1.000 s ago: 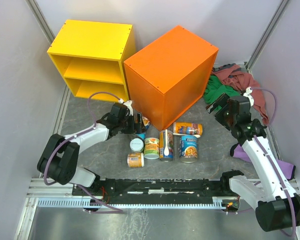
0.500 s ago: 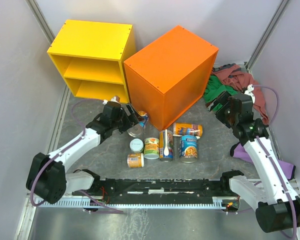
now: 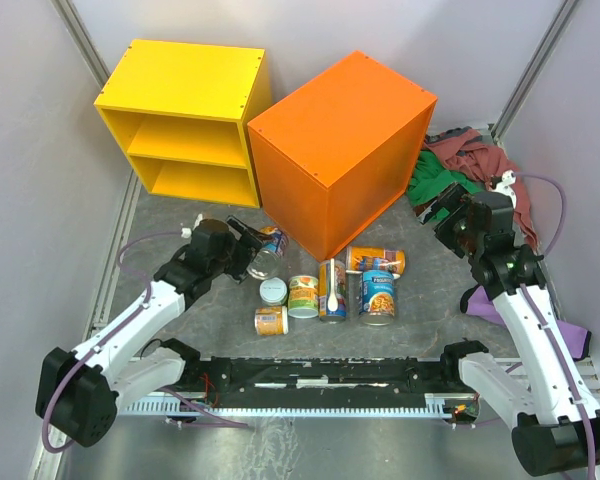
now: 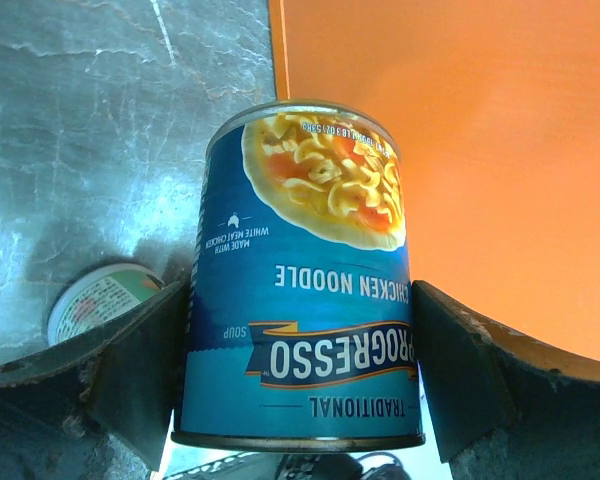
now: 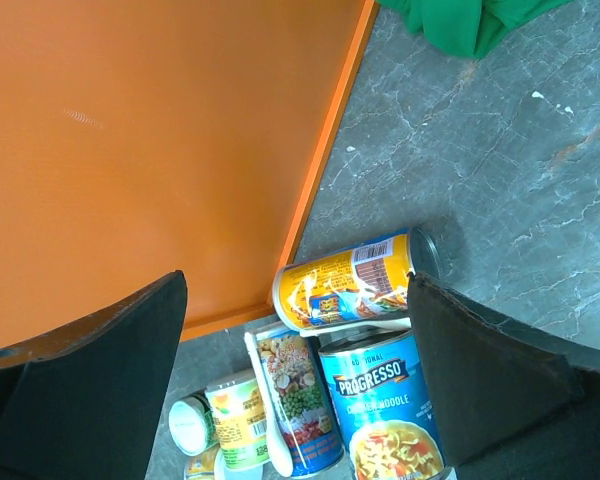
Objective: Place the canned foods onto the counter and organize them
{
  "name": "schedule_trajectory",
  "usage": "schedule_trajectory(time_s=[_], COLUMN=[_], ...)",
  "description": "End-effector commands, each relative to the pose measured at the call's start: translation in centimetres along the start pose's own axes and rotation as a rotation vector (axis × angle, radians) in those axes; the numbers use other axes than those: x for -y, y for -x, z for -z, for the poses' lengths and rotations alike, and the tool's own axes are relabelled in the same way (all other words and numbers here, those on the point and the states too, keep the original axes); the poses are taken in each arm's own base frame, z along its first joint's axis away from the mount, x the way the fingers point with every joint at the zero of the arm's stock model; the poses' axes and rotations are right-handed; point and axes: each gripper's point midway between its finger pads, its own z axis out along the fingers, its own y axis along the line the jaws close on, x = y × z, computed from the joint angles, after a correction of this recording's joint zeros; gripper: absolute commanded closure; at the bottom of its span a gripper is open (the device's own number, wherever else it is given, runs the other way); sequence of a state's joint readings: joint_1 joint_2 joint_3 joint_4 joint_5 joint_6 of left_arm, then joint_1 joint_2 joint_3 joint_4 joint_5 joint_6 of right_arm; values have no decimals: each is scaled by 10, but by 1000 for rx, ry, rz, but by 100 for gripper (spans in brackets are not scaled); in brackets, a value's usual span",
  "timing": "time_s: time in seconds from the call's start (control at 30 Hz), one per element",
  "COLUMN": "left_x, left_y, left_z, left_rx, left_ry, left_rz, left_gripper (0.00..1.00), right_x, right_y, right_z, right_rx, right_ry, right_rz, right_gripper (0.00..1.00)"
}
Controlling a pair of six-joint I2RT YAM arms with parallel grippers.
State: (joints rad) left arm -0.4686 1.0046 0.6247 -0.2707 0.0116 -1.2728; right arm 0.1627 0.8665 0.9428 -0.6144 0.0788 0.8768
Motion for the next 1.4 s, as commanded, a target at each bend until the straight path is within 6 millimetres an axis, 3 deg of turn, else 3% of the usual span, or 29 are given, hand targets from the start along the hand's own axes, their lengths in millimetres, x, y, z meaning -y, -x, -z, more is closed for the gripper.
schedule_trajectory(time_s=[0.0, 0.23, 0.47, 0.73, 0.9, 1.07, 1.2, 1.3, 1.37], left_x=[55, 31, 16, 13, 13, 11, 12, 11, 8], left_y=[22, 18, 30, 34, 33, 32, 34, 34, 33], left_z=[26, 22, 20, 13, 7, 3, 2, 1, 1], left_rx=[71, 66, 142, 168, 159, 147, 142, 131, 126], left_ry=[-151, -16, 59, 100, 91, 89, 74, 80, 84], left_rz=[182, 319, 504, 590, 616, 626, 626, 625, 626], left_gripper=[97, 93, 90, 65, 40, 30, 27, 16, 14], right_x=[-16, -16, -16, -23, -23, -23, -23, -23, -22], right_y=[8, -1, -13, -24, -31, -39, -42, -45, -47], right_z=[9, 3, -8, -12, -14, -15, -15, -14, -14], right_rx=[22, -10, -49, -73, -89, -110, -121, -129, -137], right_ry=[58, 45, -1, -21, -36, -43, -51, -55, -58], right_rz=[-21, 0, 64, 134, 182, 217, 247, 262, 269], right_gripper=[2, 3, 3, 3, 3, 3, 3, 3, 3])
